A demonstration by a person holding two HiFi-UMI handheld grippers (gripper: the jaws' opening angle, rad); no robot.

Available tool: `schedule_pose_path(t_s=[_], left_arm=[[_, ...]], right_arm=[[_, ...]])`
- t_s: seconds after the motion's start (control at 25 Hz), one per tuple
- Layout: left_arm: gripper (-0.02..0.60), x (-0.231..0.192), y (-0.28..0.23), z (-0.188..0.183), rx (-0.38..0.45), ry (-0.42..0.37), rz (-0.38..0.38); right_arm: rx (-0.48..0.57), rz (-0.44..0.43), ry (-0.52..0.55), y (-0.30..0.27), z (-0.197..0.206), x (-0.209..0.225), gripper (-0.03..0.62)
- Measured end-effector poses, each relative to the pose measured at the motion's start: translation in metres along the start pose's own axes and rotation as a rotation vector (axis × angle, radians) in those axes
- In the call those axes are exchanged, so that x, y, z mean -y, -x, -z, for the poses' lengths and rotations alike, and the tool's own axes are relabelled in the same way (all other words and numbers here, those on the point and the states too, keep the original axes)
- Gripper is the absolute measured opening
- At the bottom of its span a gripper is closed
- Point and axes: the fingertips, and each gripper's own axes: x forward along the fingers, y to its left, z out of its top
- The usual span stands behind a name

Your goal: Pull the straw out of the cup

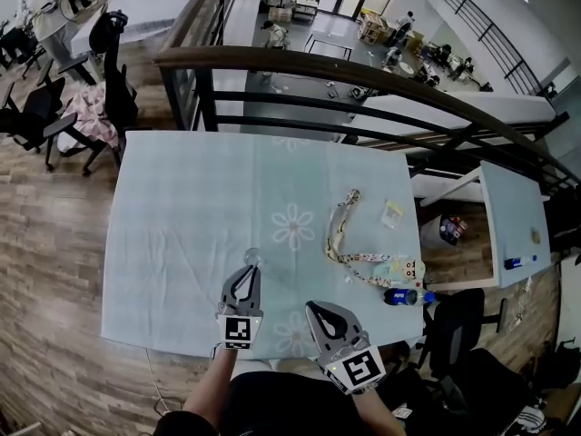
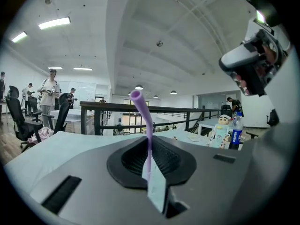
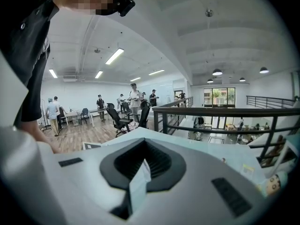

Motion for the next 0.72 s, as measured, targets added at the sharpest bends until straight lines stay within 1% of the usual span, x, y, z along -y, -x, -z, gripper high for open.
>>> schedule_pose_path(t_s=[0.08,0.24,0.4,0.56,0.72], left_arm=[[0.037,0.000,0.006,-0.010,0.016,-0.010,0.015],[0.037,0.000,0.021,-0.039,0.053,0.002,0.060],[0.037,-0.002,0.036,-0.078,0.117,-0.010,0.106],[0.037,-0.012,0.054,-0.120,0.183,0.012,0.139],[0.037,-0.020,0.077,-0.157,0.247,-0.010,0.159]], right_arm=[[0.012,0.002,-0.002,-0.003,-0.004,-0.005,0.009],[0.039,0.007,-0.009,-0.006,-0.014,-0.017,0.009],[0.070,0.016,-0.016,-0.012,-0.025,-0.029,0.009],[0.105,0.029,-0.019,-0.021,-0.037,-0.043,0.009],[0.136,0.044,-0.024,-0.024,-0.045,-0.055,0.009]])
